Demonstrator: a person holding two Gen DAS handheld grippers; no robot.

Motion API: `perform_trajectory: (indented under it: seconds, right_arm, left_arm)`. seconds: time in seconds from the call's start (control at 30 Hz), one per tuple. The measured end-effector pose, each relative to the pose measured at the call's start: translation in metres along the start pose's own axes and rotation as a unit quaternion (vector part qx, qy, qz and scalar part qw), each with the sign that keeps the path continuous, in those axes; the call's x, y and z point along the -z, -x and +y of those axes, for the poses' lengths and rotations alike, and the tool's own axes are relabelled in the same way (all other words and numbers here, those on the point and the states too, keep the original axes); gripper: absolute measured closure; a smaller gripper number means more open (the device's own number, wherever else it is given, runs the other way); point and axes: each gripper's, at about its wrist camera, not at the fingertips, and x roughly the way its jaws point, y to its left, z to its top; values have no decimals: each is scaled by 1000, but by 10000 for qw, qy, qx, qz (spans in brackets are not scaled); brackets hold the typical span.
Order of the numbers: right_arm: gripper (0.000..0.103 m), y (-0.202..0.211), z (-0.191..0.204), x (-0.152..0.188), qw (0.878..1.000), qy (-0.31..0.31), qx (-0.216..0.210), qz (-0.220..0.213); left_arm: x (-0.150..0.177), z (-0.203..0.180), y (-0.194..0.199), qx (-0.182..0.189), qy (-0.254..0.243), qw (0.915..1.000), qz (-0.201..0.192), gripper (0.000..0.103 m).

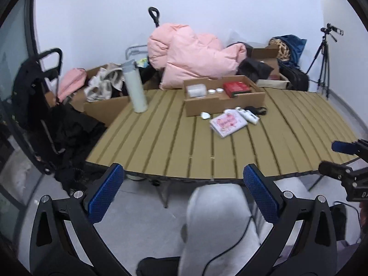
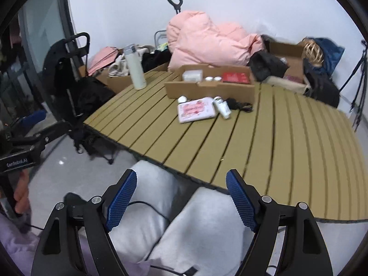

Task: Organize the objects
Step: 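Move the left gripper back toward the pink snack pack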

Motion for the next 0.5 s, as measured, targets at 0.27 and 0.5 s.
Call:
perform_trajectory:
  seconds: [0.27,0.5]
  right_arm:
    - [20,-3,-25,3,9992,-311,226,-81]
    - [14,-47,-49,14,9974,-641,325,-24]
  left_arm:
    - [14,1,-25,378,269,9987,210,0]
    - [15,-13,-84,740,101,9964,403,0]
